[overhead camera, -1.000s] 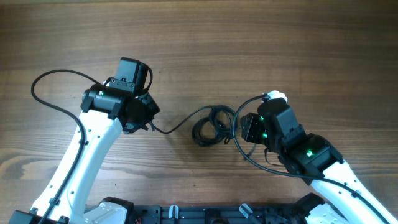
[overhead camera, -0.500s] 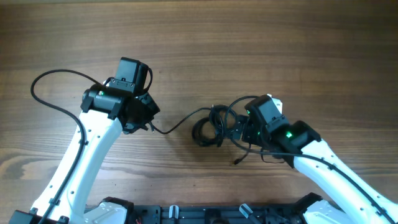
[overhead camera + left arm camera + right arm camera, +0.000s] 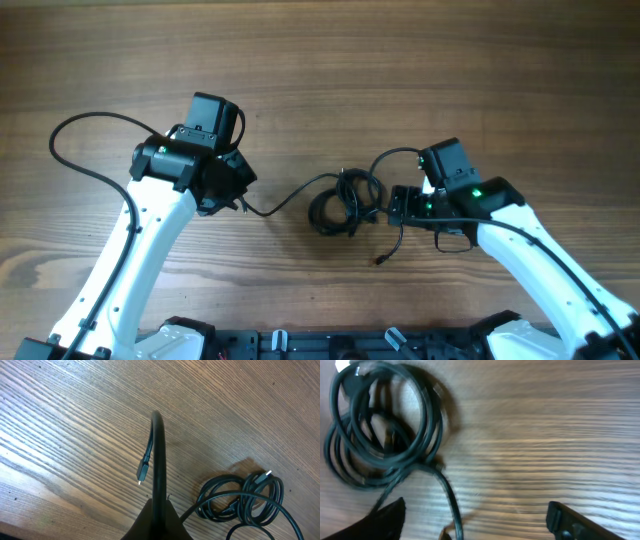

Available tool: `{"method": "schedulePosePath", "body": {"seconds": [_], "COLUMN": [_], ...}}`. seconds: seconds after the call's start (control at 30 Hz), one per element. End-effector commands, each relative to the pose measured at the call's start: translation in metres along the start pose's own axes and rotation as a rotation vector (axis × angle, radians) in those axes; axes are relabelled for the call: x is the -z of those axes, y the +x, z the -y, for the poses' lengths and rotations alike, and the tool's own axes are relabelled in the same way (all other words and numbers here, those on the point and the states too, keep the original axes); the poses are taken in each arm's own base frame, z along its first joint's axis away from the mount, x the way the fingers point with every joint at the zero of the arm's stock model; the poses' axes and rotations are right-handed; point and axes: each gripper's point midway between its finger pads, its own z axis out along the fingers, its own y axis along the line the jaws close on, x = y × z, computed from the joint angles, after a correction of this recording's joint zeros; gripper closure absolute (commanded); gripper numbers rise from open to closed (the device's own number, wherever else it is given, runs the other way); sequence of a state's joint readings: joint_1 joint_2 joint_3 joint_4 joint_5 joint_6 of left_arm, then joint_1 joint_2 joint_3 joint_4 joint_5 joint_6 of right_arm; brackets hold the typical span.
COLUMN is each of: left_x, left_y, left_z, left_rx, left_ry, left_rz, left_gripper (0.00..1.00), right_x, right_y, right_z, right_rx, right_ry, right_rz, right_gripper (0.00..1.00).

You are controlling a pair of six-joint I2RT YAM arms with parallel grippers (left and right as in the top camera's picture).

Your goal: Untangle cables

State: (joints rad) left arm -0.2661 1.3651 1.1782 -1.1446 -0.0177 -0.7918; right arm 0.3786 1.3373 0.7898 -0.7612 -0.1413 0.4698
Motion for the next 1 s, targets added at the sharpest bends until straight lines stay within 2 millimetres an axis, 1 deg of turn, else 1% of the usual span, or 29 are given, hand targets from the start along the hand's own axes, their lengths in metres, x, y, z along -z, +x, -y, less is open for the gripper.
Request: {"method": "schedulePosePath", "body": {"seconds": [0.0, 0.03, 0.07, 0.1, 0.13, 0.17, 0.23, 0.27, 0.3, 0.4, 0.47, 0.5, 0.53, 0.57, 0.73, 0.87, 0.9, 0.97], "left_x": [-0.002, -0.002, -0.002, -0.002, -0.002, -0.002, -0.002, -0.002, -0.002, -0.002, -0.002, -0.002, -0.002, -0.002, -0.002, -0.002, -0.002, -0.002], "left_y": [-0.003, -0.003, -0.003, -0.003, -0.003, -0.003, -0.003, -0.003, -0.003, -0.003, -0.003, -0.003, -0.003, -0.003, -0.003, -0.003, -0.003, -0.003], "left_z": [-0.004, -0.004, -0.004, -0.004, -0.004, -0.004, -0.004, -0.004, -0.004, -0.003, -0.003, -0.003, -0.003, -0.003, -0.003, -0.003, -0.003, -0.003], "left_rx": [0.008, 0.008, 0.008, 0.008, 0.008, 0.008, 0.008, 0.008, 0.008, 0.008, 0.008, 0.008, 0.008, 0.008, 0.008, 0.008, 0.008, 0.008], "left_ry": [-0.019, -0.019, -0.019, -0.019, -0.019, -0.019, -0.019, -0.019, -0.019, -0.017, -0.017, -0.017, -0.017, -0.017, -0.017, -0.017, -0.017, -0.017], "left_rz": [0.009, 0.009, 0.009, 0.009, 0.009, 0.009, 0.009, 0.009, 0.009, 0.011, 0.010, 0.010, 0.010, 0.010, 0.010, 0.010, 0.010, 0.010], "left_gripper": [0.96, 0.96, 0.96, 0.96, 0.96, 0.96, 0.96, 0.96, 0.96, 0.96, 0.96, 0.96, 0.96, 0.96, 0.96, 0.96, 0.96, 0.96], "right_x": [-0.012, -0.016, -0.021, -0.025, -0.027, -0.029, -0.032, -0.033, -0.033, -0.033, -0.033, -0.033, -0.033, -0.033, -0.033, -0.031, -0.027, -0.011], "right_y": [0.015, 0.017, 0.017, 0.018, 0.019, 0.019, 0.019, 0.018, 0.018, 0.018, 0.018, 0.018, 0.018, 0.017, 0.016, 0.008, 0.003, -0.006], "right_z": [-0.016, -0.015, -0.014, -0.013, -0.012, -0.011, -0.011, -0.012, -0.012, -0.012, -0.012, -0.012, -0.012, -0.012, -0.014, -0.018, -0.021, -0.027], "right_rx": [0.115, 0.112, 0.108, 0.105, 0.104, 0.102, 0.101, 0.100, 0.100, 0.100, 0.101, 0.102, 0.102, 0.101, 0.090, 0.018, 0.013, 0.035], "right_ry": [-0.106, -0.099, -0.094, -0.089, -0.086, -0.083, -0.082, -0.083, -0.083, -0.084, -0.084, -0.084, -0.084, -0.084, -0.094, -0.104, -0.111, -0.137], "right_rz": [-0.109, -0.122, -0.136, -0.148, -0.154, -0.162, -0.165, -0.163, -0.161, -0.161, -0.160, -0.160, -0.160, -0.160, -0.154, -0.122, -0.100, -0.046], "right_gripper": [0.19, 0.25, 0.37, 0.46, 0.52, 0.55, 0.65, 0.68, 0.74, 0.77, 0.82, 0.86, 0.94, 0.96, 0.96, 0.96, 0.96, 0.96]}}
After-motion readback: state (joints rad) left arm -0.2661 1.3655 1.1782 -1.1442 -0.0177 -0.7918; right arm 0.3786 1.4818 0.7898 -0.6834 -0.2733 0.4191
